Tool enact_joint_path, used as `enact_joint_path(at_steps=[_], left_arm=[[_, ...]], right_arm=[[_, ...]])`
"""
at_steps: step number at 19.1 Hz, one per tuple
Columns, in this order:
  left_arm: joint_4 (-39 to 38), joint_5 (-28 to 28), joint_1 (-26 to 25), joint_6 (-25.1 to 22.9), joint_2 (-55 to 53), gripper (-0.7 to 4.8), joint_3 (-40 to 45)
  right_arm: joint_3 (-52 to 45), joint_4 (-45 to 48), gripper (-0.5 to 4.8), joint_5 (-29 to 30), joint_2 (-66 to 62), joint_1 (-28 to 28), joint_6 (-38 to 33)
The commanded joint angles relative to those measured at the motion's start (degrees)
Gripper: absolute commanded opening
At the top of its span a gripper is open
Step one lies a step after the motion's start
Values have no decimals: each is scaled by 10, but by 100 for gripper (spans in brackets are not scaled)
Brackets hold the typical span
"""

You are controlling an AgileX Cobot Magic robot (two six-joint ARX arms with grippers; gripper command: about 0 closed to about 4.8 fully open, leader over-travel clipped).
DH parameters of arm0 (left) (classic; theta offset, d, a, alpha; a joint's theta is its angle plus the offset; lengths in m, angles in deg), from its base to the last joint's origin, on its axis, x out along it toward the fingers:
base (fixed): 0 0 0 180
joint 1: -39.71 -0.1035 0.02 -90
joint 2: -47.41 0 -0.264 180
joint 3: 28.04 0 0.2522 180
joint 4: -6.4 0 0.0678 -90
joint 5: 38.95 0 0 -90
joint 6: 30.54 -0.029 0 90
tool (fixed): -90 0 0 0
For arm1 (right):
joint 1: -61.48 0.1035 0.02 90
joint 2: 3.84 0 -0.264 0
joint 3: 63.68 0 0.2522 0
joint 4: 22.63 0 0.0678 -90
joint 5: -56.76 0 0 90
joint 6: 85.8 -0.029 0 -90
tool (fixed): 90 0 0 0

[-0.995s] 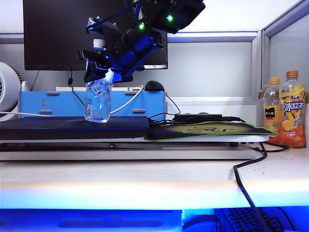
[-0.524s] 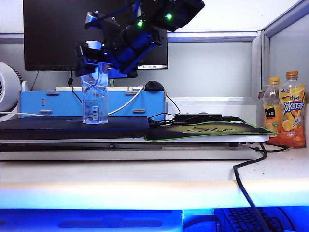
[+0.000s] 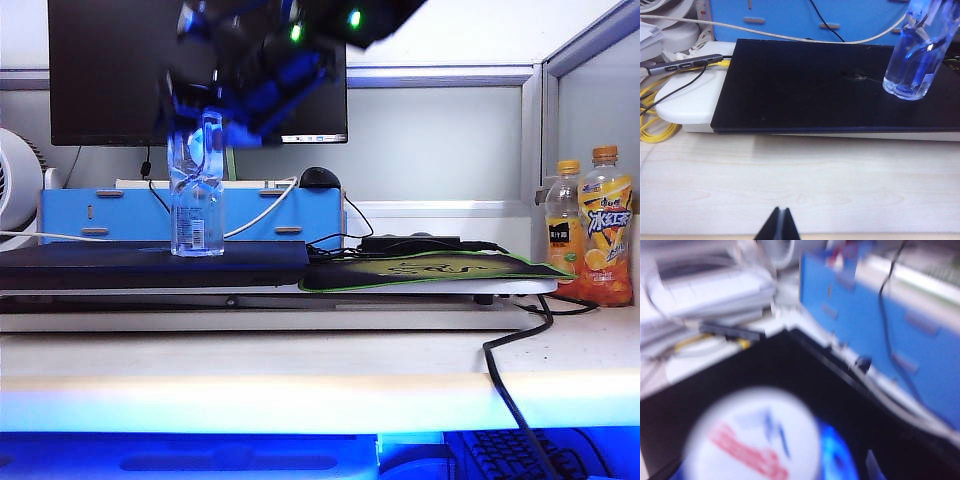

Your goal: Pick up the mineral water bottle and place it on the laptop.

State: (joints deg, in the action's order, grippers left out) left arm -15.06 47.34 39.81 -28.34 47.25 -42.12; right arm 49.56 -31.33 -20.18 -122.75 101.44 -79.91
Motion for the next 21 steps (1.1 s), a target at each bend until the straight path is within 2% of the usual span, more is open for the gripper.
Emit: enact_joint_path(at_steps=[1, 5, 8, 12, 15, 19, 21], left_arm=[[5, -2, 0, 0, 1, -2, -1], [5, -2, 0, 0, 1, -2, -1], [5, -2, 0, 0, 1, -2, -1], [5, -2, 0, 0, 1, -2, -1], [4, -2, 0, 0, 1, -2, -1], [5, -2, 0, 0, 1, -2, -1], [5, -2, 0, 0, 1, -2, -1]], right_arm=[[3, 7, 449, 1, 38, 0, 2], [3, -3, 449, -4, 117, 0, 2], [3, -11, 449, -29, 179, 0, 2], [3, -84, 449, -120, 284, 0, 64], [3, -150, 449, -144, 377, 0, 65], [3, -161, 449, -149, 489, 0, 68], [3, -191, 449, -165, 553, 0, 100]])
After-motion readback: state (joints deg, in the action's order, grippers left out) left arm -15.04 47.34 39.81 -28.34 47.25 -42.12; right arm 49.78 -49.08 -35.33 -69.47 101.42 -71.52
